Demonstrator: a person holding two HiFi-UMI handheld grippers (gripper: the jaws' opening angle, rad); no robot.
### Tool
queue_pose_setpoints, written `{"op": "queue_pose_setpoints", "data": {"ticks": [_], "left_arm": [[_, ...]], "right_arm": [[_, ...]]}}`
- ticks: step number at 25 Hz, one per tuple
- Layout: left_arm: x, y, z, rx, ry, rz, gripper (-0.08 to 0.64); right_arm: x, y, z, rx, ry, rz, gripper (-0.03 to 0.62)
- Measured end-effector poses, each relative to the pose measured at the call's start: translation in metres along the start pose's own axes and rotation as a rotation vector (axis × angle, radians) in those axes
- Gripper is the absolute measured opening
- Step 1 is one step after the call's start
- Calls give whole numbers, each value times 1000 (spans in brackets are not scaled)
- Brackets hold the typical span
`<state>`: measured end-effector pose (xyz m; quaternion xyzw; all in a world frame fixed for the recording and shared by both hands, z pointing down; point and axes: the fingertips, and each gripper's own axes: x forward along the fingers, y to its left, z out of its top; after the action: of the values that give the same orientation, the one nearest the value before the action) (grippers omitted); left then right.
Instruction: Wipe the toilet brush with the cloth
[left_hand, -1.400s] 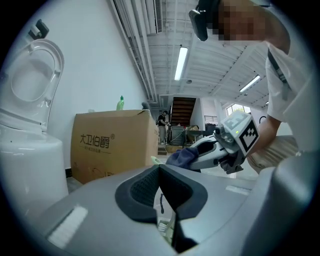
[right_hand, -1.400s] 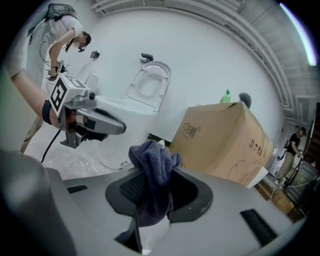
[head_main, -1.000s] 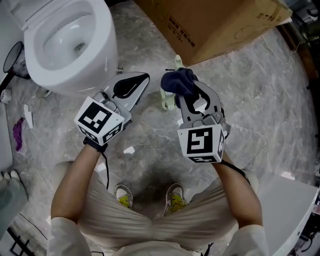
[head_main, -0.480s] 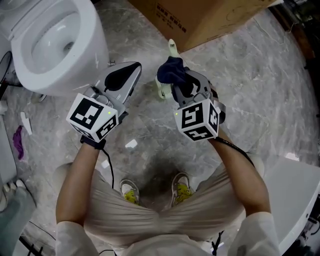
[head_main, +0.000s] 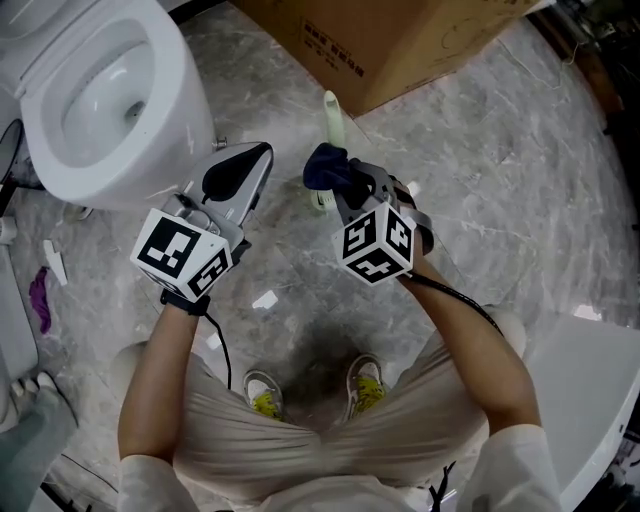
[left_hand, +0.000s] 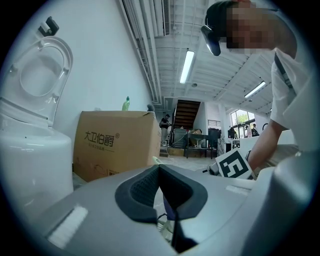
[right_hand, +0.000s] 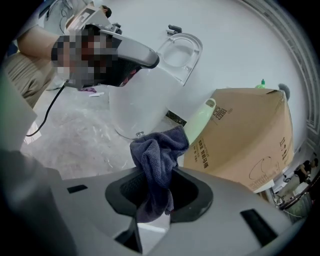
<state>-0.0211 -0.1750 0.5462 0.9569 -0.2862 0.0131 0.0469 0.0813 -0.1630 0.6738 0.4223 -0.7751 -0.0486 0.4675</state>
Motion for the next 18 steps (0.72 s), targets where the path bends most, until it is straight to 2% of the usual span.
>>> {"op": "queue_pose_setpoints", "data": {"ticks": [18], "left_arm": [[-2, 11, -10, -48, 20, 29, -2]], "right_arm": [[33, 28, -31, -38, 97, 108, 114]]}}
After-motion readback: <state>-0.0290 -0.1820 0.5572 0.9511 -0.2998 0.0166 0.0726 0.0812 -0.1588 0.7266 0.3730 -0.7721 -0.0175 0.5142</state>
